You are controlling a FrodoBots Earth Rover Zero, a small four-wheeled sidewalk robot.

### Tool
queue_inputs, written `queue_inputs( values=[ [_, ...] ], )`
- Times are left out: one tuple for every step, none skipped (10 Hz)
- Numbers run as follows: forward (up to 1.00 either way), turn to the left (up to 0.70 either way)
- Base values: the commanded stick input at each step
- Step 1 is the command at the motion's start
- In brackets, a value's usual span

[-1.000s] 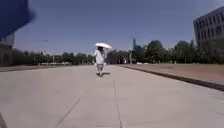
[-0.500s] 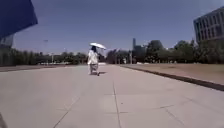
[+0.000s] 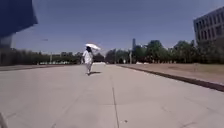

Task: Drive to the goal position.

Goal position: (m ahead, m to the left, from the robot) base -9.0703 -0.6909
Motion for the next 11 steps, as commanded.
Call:
queue_inputs(
  values=[
    [0.0,1.0],
    [0.0,1.0],
    [0.0,1.0],
    [0.0,1.0],
    [0.0,1.0],
    [0.0,1.0],
    [0.0,1.0],
    [0.0,1.0],
    [0.0,1.0],
    [0.0,1.0],
    [0.0,1.0]
  ],
)
